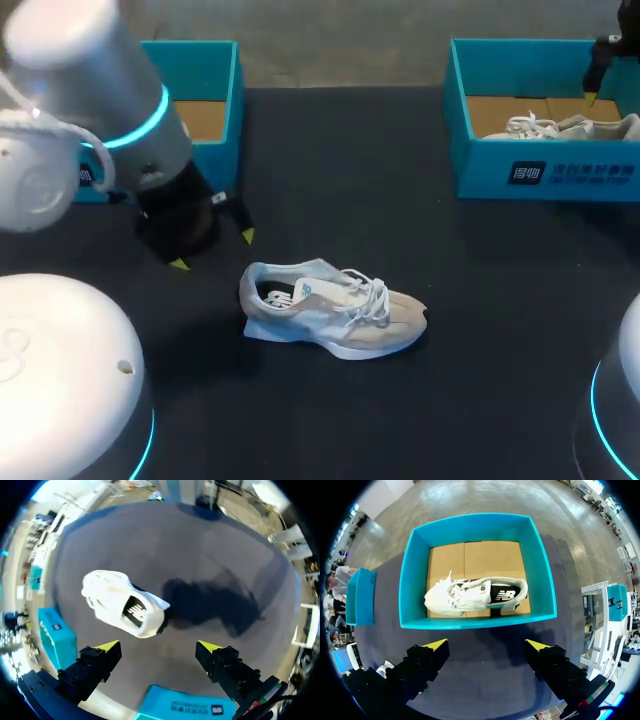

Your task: Take the shoe out of the shoebox, open the shoe tongue, remove and reinsert the insole, then place the shoe into the shoebox

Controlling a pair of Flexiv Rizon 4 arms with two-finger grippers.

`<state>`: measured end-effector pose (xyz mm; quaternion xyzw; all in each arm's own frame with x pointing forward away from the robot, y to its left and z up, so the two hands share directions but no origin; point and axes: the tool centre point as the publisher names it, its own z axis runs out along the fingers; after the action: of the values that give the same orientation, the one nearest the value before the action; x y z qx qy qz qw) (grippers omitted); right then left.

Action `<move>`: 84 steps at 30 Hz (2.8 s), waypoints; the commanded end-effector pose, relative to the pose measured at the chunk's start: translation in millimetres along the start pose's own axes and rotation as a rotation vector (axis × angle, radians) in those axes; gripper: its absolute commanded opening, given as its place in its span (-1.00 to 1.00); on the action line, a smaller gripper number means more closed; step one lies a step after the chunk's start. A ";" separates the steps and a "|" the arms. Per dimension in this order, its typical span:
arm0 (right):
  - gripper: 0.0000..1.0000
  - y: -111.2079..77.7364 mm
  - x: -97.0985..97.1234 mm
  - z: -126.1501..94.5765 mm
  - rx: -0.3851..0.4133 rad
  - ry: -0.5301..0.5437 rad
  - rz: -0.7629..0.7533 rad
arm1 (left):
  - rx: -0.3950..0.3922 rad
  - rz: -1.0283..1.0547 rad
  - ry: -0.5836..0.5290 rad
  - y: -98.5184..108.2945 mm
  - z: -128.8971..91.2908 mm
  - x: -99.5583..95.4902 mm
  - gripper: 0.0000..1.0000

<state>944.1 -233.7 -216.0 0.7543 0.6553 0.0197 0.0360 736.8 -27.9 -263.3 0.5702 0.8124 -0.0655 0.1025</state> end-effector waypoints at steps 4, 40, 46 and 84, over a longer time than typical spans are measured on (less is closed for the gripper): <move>1.00 -0.2 -0.3 -0.2 0.000 -0.001 0.000 | 0.084 -0.162 -0.107 -17.5 -12.7 8.0 1.00; 1.00 -0.2 -0.3 -0.2 0.000 -0.001 0.000 | 0.565 -0.607 -0.406 -10.3 -1.1 61.9 1.00; 1.00 -0.2 -0.3 -0.2 0.000 -0.001 0.000 | 0.578 -0.596 -0.430 -10.2 0.9 65.0 1.00; 1.00 -0.2 -0.3 -0.2 0.000 -0.001 0.000 | 1.012 -0.935 -0.422 22.3 66.0 99.6 1.00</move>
<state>944.0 -233.8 -216.0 0.7543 0.6552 0.0197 0.0360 728.4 50.4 -343.0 0.1181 0.8237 -0.5520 -0.0542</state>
